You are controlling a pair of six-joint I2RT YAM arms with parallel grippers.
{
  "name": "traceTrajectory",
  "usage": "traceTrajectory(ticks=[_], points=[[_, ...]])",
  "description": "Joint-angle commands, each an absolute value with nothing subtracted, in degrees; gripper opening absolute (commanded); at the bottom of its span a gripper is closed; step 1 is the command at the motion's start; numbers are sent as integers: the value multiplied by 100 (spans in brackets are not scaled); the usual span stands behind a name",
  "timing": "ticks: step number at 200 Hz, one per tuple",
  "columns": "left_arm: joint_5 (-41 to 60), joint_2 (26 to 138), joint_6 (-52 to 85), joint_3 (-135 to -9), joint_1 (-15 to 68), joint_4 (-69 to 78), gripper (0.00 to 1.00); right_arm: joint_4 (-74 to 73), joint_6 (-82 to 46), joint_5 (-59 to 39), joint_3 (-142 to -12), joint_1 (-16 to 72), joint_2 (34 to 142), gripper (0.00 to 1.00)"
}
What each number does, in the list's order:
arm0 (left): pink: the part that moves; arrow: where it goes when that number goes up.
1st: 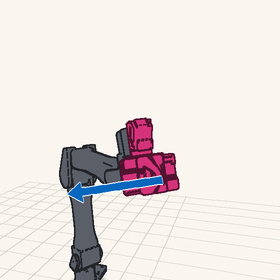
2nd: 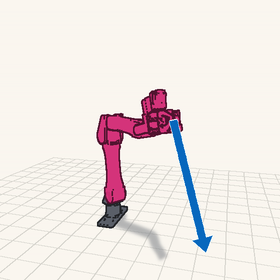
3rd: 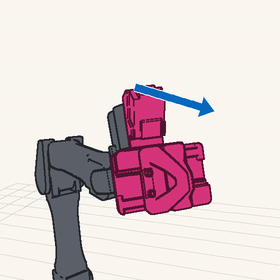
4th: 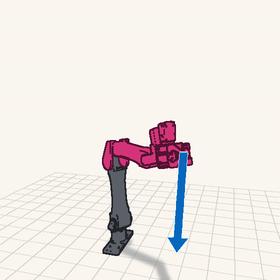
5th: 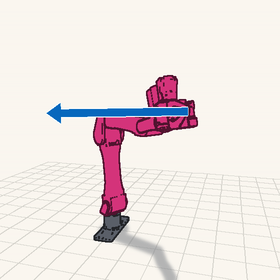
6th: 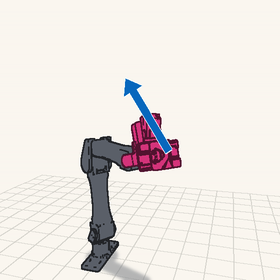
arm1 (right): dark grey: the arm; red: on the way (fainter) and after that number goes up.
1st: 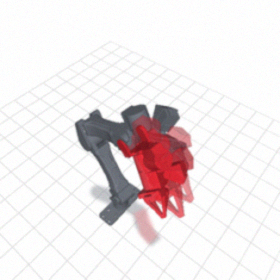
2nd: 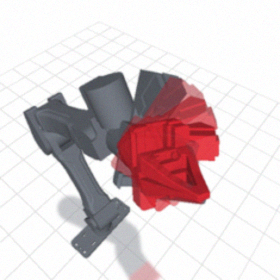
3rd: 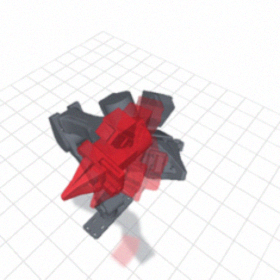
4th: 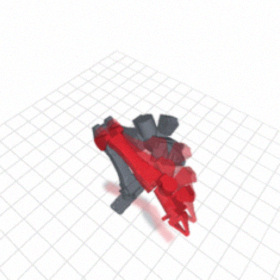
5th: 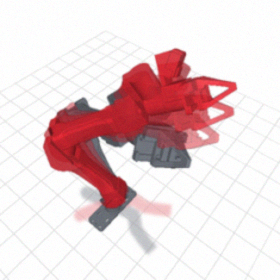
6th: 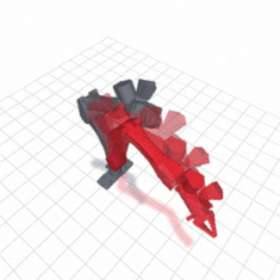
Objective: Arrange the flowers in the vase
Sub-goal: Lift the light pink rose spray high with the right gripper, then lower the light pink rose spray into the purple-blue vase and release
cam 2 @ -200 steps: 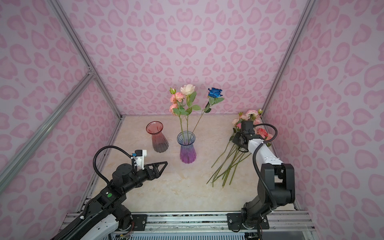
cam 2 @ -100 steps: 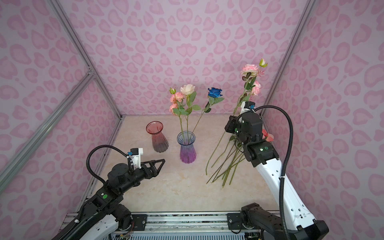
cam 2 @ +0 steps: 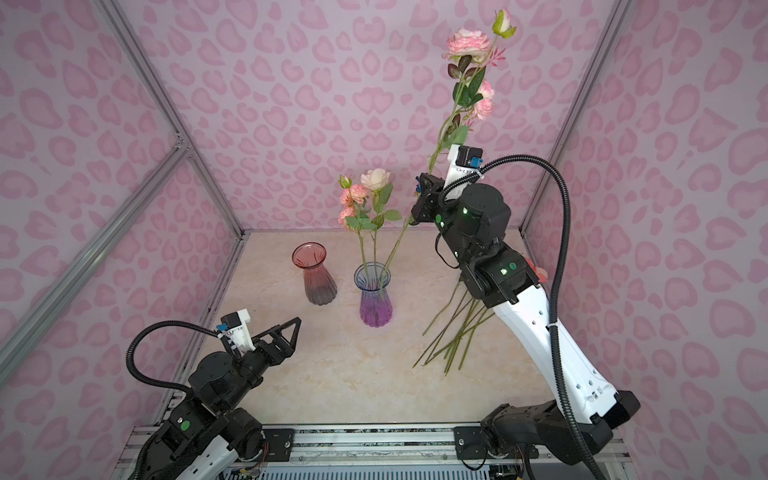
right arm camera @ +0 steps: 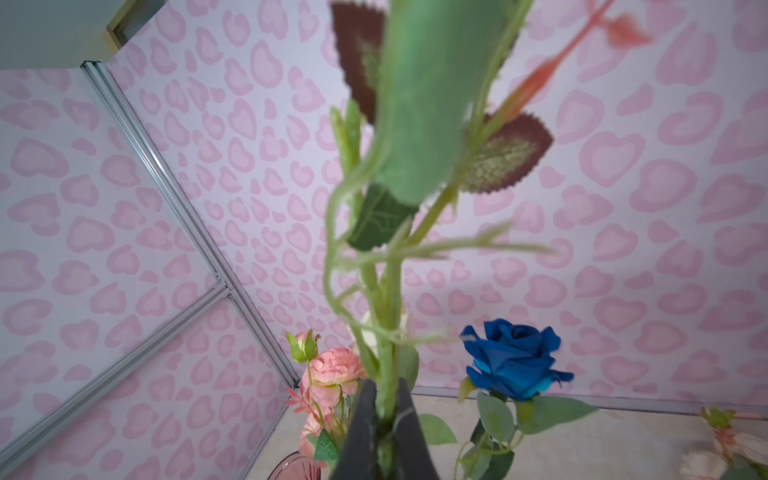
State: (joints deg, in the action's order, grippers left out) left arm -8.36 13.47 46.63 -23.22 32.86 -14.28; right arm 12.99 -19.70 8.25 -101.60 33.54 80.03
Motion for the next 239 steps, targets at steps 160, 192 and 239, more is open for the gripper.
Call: traceTrajectory(ticks=[160, 192, 239], points=[[-708, 1244, 4672, -2062, 3287, -1345, 98, -10, -904, 1493, -7915, 4287, 8510, 7], [-660, 1366, 4690, -2064, 3288, -1277, 98, -131, -1215, 1538, -7117, 4324, 8215, 12], [-616, 1524, 4708, -2054, 3287, -1173, 98, 239, -1425, 1639, -7180, 4335, 8184, 24]])
